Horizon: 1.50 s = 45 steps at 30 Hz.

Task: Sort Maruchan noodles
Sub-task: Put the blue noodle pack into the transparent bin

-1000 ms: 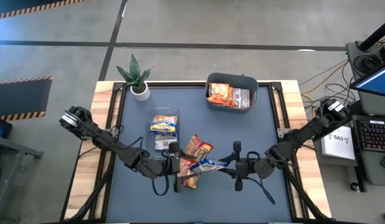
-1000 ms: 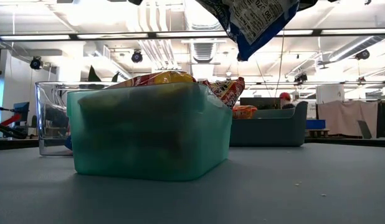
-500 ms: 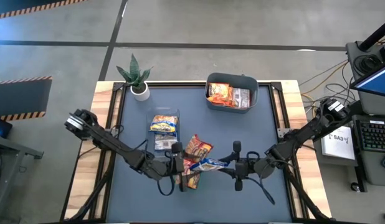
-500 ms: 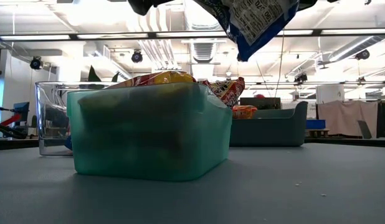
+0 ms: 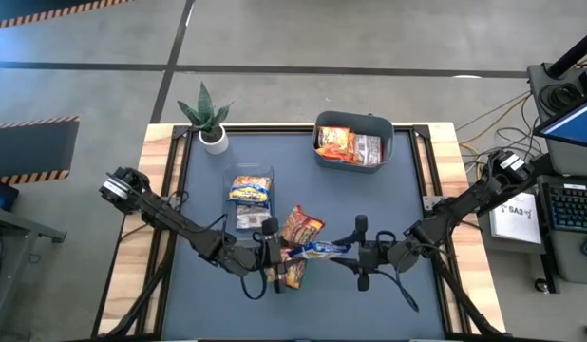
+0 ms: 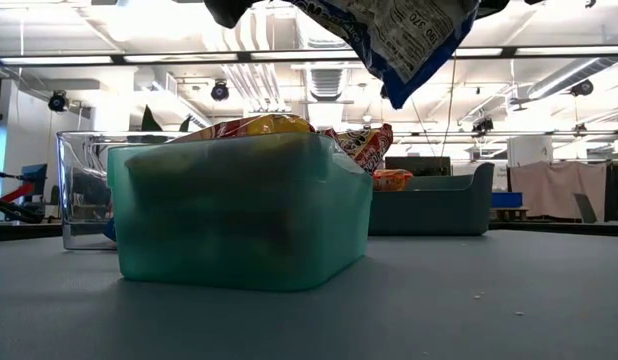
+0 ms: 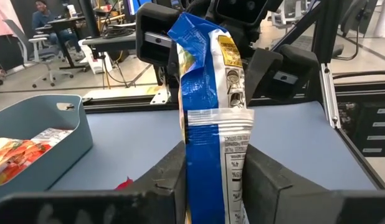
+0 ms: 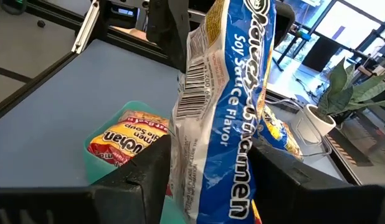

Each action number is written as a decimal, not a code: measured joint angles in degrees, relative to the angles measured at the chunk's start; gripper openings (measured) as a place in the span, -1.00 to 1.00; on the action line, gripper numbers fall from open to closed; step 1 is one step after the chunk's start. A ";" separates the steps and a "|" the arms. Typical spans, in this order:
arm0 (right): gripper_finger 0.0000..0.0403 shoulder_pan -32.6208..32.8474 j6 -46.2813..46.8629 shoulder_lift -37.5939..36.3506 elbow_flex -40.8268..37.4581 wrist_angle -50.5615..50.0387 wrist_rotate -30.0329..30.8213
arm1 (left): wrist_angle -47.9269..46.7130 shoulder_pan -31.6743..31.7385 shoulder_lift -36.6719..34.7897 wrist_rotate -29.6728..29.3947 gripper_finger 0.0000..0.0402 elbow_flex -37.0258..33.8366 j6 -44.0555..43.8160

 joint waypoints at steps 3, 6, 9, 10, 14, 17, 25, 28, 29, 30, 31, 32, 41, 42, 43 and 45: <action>-0.04 0.00 0.00 0.00 0.00 0.02 0.00 | 0.00 0.00 0.00 -0.04 -0.53 0.02 0.00; 0.00 0.02 0.83 -0.06 0.00 0.04 -0.01 | -0.20 0.00 0.00 -0.07 -0.45 0.33 0.03; 0.01 0.02 2.27 -0.36 0.00 0.06 -0.02 | -0.27 -0.12 -0.06 -0.09 -0.44 0.51 1.16; 0.01 0.02 2.62 -0.47 0.00 0.02 -0.04 | -0.64 -0.18 -0.08 -0.09 -0.45 0.81 1.57; 0.01 0.02 3.17 -1.37 0.00 -0.03 -0.03 | -3.88 -0.70 -0.62 -0.15 -0.52 2.65 2.49; 0.01 0.02 4.43 -2.77 0.00 -0.51 -0.03 | -9.19 -1.25 -0.85 -0.20 -0.54 5.13 2.46; 0.01 0.04 6.20 -8.17 0.00 -2.94 -0.06 | -35.37 -4.02 -0.96 -5.38 -0.49 18.35 0.67; 0.01 0.04 6.54 -9.73 0.00 -3.34 -0.19 | -47.00 -5.25 -0.96 -8.04 -0.51 23.84 -2.01; 0.01 0.04 6.54 -10.09 0.00 -3.29 -0.40 | -51.21 -5.59 -0.98 -9.04 -0.51 25.57 -3.41; 0.01 0.04 6.56 -10.43 0.00 -3.29 -0.57 | -55.63 -5.88 -0.98 -9.98 -0.51 27.30 -5.08; 0.01 0.04 6.54 -10.76 0.00 -3.44 -0.59 | -60.23 -6.06 -0.98 -10.76 -0.51 28.95 -7.02; 0.01 0.04 6.54 -11.01 0.00 -3.71 -0.61 | -65.01 -6.14 -0.98 -11.58 -0.51 30.52 -9.59; 0.01 0.04 6.67 -11.32 0.00 -5.12 -0.59 | -107.36 -6.11 -0.96 -11.52 -0.51 37.48 -36.56; 0.01 0.04 6.67 -11.32 0.00 -5.50 -0.59 | -109.46 -6.09 -0.96 -9.77 -0.51 37.10 -37.81; 0.01 0.04 6.67 -11.32 0.00 -5.66 -0.59 | -111.16 -6.08 -0.95 -7.76 -0.51 36.59 -38.57; 0.01 0.04 6.67 -11.32 0.00 -5.66 -0.59 | -112.70 -6.10 -0.87 -3.39 -0.51 35.36 -38.98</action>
